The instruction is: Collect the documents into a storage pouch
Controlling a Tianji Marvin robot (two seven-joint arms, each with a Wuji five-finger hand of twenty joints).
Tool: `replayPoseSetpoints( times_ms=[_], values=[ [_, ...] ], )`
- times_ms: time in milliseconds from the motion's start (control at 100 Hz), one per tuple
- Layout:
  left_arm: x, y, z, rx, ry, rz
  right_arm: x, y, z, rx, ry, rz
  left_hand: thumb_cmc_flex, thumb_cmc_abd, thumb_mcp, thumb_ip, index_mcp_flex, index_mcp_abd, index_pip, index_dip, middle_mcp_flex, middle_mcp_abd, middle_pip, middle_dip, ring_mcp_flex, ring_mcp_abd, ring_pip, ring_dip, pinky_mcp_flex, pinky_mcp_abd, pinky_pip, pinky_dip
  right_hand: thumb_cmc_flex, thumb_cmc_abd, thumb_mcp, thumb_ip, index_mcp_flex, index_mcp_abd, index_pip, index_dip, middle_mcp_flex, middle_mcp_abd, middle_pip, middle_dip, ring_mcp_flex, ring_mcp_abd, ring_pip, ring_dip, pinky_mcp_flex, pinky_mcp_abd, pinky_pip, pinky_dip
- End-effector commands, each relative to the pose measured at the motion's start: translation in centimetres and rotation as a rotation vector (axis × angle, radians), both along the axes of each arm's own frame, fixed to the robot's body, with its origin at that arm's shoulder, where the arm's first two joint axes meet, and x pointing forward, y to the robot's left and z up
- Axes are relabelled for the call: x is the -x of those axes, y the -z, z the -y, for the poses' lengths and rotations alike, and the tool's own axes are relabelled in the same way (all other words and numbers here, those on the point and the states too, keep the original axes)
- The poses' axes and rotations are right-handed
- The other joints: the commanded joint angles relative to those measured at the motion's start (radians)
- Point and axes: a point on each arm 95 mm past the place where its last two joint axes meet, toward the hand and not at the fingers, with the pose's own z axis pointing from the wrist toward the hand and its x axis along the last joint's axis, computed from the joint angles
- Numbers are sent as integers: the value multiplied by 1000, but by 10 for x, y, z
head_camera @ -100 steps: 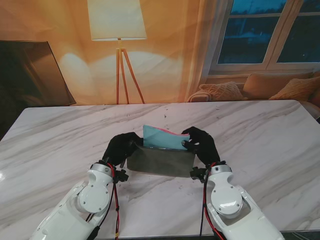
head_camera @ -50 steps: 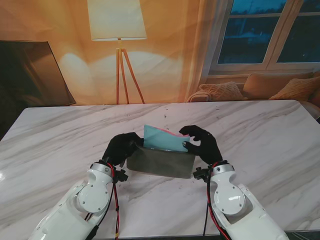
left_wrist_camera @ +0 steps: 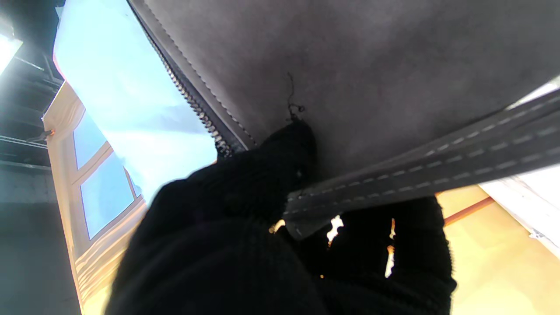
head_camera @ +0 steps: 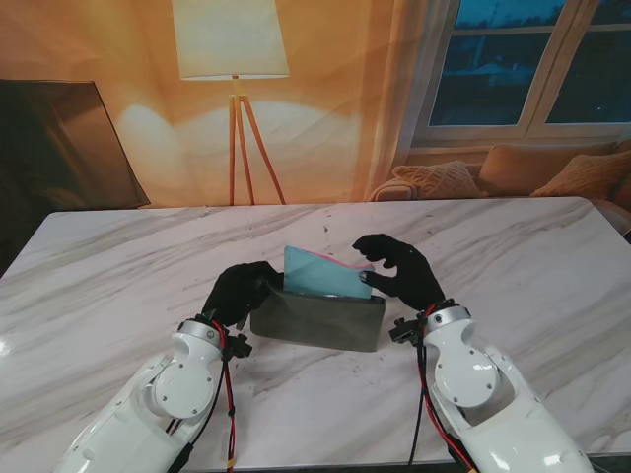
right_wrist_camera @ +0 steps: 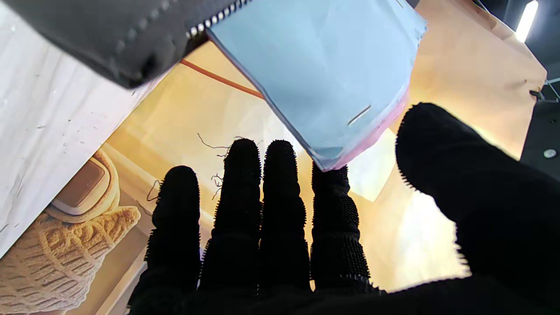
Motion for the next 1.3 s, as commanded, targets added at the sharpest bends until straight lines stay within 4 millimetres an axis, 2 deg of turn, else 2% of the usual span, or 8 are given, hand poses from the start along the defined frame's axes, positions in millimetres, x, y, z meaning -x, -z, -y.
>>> replayPoseSetpoints(
  times_ms=[0,250,550,800,920,1010,1090,1290],
  values=[
    [0,1,3,-2,15,-9,-6,-14,3,30,-12,16,25,32,6,-24,54,33,60,39,58,-38,32,14,12,61,22,3,-34,-46,-18,15,-40,-22,-23,7,-1,8,-28,-8,-38,1,-15,-9,4,3,3,17,11,4,21,33],
    [-2,2,6,-1,26,-18,-18,-27,0,78,-50,-77,27,33,5,-23,53,35,59,40,57,-37,31,13,10,62,18,1,-35,-47,-18,13,-72,-14,-61,9,76,39,-66,-8,37,44,-40,-5,41,43,18,44,40,36,70,62],
    [-6,1,7,-16,27,-7,-32,-44,-18,183,-133,-110,28,36,1,-22,50,37,57,40,56,-37,31,14,11,62,18,1,-37,-46,-18,13,-71,-36,-49,6,115,31,-81,16,87,51,-41,21,79,55,85,95,73,34,142,90],
    [-7,1,7,-16,30,-4,-37,-43,-37,263,-199,-158,31,38,-4,-21,49,39,56,39,55,-34,31,14,8,64,19,1,-38,-44,-17,13,-33,-50,-21,4,209,6,-7,91,197,67,91,143,210,43,400,247,205,32,396,164],
    [-8,0,7,-16,27,-1,-38,-40,-42,296,-207,-176,31,39,-5,-21,50,40,56,39,55,-35,32,15,8,65,19,1,-38,-43,-17,14,52,-44,31,6,259,-21,30,110,247,70,145,176,328,8,564,282,326,20,545,164],
    [-8,0,7,-16,27,1,-39,-37,-45,301,-210,-181,31,39,-6,-20,49,39,56,39,54,-35,32,14,8,65,20,0,-38,-43,-17,14,154,-70,35,-128,268,-93,215,-41,303,69,172,220,430,-15,687,267,429,9,665,116],
    [-8,0,7,-18,27,1,-39,-35,-47,300,-206,-173,32,38,-5,-20,50,40,56,39,55,-34,32,14,8,66,20,0,-38,-43,-17,14,202,-72,36,-133,292,-143,330,-111,356,68,175,256,511,-35,761,260,517,2,746,96],
    [-9,0,7,-29,24,-5,-40,-37,-48,279,-171,-127,32,40,-8,-20,45,40,53,37,54,-33,31,13,8,65,20,-1,-38,-42,-17,14,258,-49,60,-123,390,-154,389,-177,438,70,171,254,610,-56,837,241,620,-5,838,63]
  ],
)
